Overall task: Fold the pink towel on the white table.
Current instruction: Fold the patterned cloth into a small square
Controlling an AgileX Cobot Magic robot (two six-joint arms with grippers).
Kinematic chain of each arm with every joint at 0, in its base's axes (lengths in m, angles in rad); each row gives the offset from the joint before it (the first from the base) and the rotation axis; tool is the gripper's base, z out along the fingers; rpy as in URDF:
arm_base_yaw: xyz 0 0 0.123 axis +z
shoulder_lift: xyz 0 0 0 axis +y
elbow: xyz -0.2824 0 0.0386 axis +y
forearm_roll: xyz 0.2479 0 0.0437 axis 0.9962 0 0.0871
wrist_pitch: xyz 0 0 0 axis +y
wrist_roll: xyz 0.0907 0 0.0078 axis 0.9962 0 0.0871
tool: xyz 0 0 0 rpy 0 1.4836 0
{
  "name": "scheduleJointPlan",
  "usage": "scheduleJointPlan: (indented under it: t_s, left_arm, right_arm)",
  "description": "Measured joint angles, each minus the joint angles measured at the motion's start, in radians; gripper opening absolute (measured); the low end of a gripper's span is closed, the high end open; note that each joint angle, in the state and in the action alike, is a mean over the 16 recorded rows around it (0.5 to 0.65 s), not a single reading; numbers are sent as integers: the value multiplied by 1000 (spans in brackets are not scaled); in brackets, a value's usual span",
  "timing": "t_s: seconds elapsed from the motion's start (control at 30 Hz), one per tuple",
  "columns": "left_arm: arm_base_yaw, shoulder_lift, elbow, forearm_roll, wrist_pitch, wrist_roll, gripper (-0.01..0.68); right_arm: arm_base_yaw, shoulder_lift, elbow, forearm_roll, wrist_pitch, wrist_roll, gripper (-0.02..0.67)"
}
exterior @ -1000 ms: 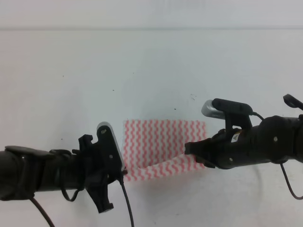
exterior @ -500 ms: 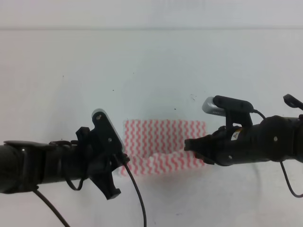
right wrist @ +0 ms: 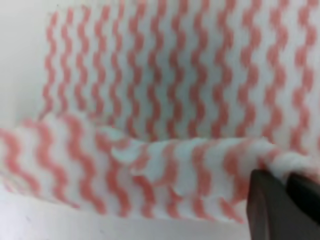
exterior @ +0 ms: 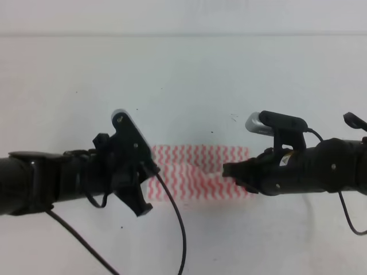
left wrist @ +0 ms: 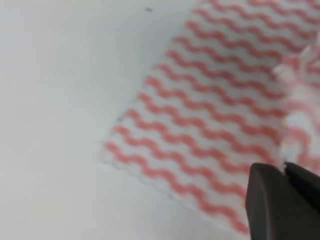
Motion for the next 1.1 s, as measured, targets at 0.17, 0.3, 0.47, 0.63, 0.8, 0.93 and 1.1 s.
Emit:
scheduleJointPlan:
  t_s: [0.17,0.3,0.47,0.63,0.8,0.93,1.1]
  left_arm:
    - [0,20,-34,1,-22,-13,-1]
    - [0,44,-58,0,-36,-19,-1]
    - [0,84,-84,1,-36,-20,-1]
    - [-1,117,-105,4,-43,-17,-1]
    - [-1,134,-117,5,-48,-8,-1]
    - [-1,140,-123,6,-53,4,-1]
    - [-1,144,-130,6,-59,18,-1]
  right_arm:
    - [-11,12,-29,-1,15,0,-16]
    - [-27,24,-54,-2,31,0,-16]
    - [-51,42,-78,-4,49,0,-16]
    - [-69,64,-95,-6,62,0,-16]
    - [-76,84,-115,-7,67,0,-16]
    - [-78,104,-138,-9,74,0,-16]
    - [-79,129,-171,-15,84,0,-16]
